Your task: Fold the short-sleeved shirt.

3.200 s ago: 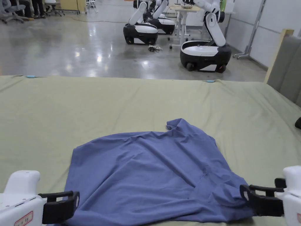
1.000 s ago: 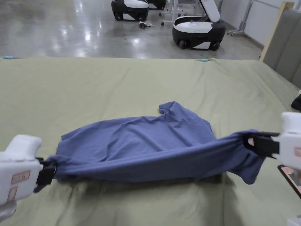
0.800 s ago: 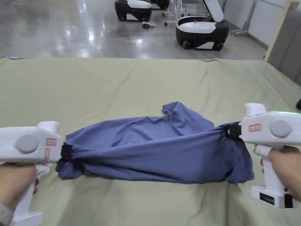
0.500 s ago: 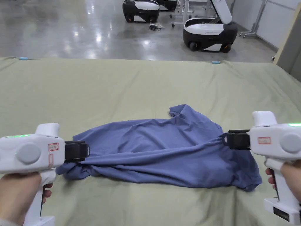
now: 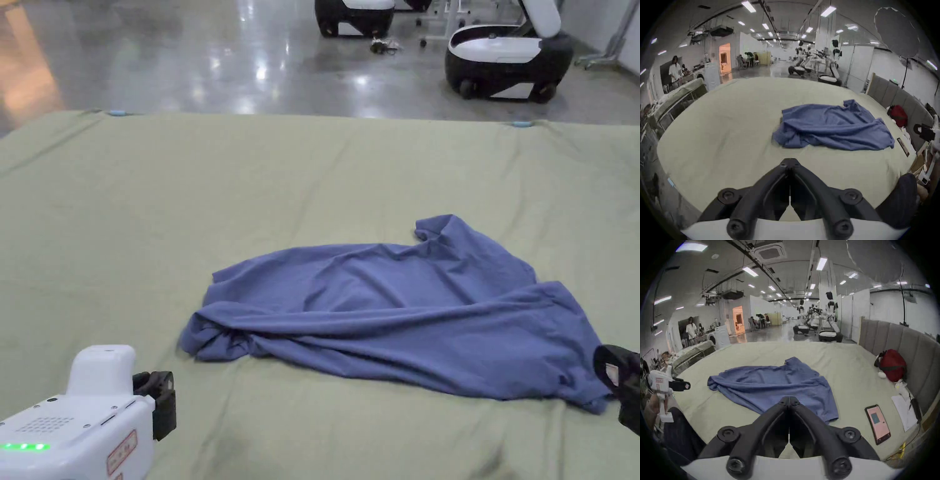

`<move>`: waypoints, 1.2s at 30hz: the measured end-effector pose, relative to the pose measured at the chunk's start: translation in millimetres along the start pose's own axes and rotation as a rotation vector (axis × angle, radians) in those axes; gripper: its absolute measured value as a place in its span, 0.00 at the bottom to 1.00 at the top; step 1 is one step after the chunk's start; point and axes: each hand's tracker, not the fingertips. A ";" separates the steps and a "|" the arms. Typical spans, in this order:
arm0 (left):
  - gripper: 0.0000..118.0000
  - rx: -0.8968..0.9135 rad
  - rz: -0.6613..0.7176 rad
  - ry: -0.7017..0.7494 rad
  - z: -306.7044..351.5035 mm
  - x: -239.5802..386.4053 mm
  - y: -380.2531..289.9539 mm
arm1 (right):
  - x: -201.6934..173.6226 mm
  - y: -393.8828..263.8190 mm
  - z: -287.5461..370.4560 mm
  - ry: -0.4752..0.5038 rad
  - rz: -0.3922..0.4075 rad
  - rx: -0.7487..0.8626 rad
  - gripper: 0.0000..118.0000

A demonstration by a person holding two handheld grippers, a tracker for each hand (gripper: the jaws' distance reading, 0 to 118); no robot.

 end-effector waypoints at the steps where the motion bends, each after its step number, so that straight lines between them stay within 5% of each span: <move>1: 0.00 -0.026 -0.019 -0.003 -9.1 2.3 3.3 | 0.5 -0.9 -0.4 -0.002 0.004 0.000 0.03; 4: 0.00 -0.074 -0.029 0.006 -51.0 -0.2 11.7 | 5.4 2.5 -5.0 -0.016 0.009 -0.016 0.03; 5: 0.07 -0.092 -0.030 0.017 -66.4 0.2 16.5 | 8.4 3.4 -6.0 -0.016 0.003 -0.019 0.03; 8: 0.93 -0.151 -0.030 0.046 -121.3 -4.1 30.0 | 13.9 6.6 -11.3 -0.038 0.011 -0.047 0.03; 9: 0.98 -0.147 -0.027 0.054 -131.7 -5.1 34.3 | 16.4 6.7 -13.0 -0.050 0.018 -0.057 0.03; 14: 0.89 -0.206 -0.091 0.153 -175.1 -2.4 56.9 | 45.9 5.6 -38.0 -0.100 0.026 -0.174 0.03; 17: 0.66 -0.228 -0.131 0.151 -173.3 3.2 62.8 | 69.1 1.2 -70.9 -0.117 0.025 -0.297 0.07; 19: 0.35 -0.238 -0.116 0.087 -166.8 4.8 62.9 | 76.3 -0.7 -92.8 -0.097 0.001 -0.361 0.57; 20: 0.10 -0.228 -0.133 0.104 -162.1 11.0 63.6 | 81.9 -4.6 -105.8 -0.074 -0.012 -0.373 0.82; 21: 0.06 -0.207 -0.176 0.146 -159.5 13.2 62.0 | 86.0 -8.5 -118.8 -0.059 -0.024 -0.388 0.90; 25: 0.05 -0.220 -0.134 0.099 -153.5 12.6 61.2 | 104.1 -29.5 -178.2 -0.092 -0.060 -0.469 0.90; 28: 0.05 -0.221 -0.131 0.070 -148.4 10.0 67.1 | 106.8 -38.0 -198.2 -0.010 -0.152 -0.509 0.84; 29: 0.04 -0.221 -0.128 0.062 -142.7 9.6 69.0 | 102.6 -33.1 -193.7 -0.064 -0.098 -0.465 0.75; 30: 0.04 -0.216 -0.127 0.058 -136.1 9.9 70.8 | 101.5 -28.0 -188.2 -0.059 -0.083 -0.433 0.39; 31: 0.04 -0.197 -0.132 0.043 -132.4 8.0 74.5 | 96.8 -16.9 -173.1 0.043 -0.165 -0.408 0.09; 32: 0.04 -0.186 -0.140 0.038 -130.5 6.2 78.6 | 93.1 -9.0 -167.5 0.036 -0.207 -0.399 0.09; 34: 0.04 -0.158 -0.158 0.014 -112.0 5.8 84.1 | 88.7 2.7 -152.2 0.006 -0.142 -0.385 0.09; 36: 0.04 -0.142 -0.163 -0.007 -102.7 0.4 89.0 | 90.5 13.6 -133.8 0.016 -0.160 -0.378 0.09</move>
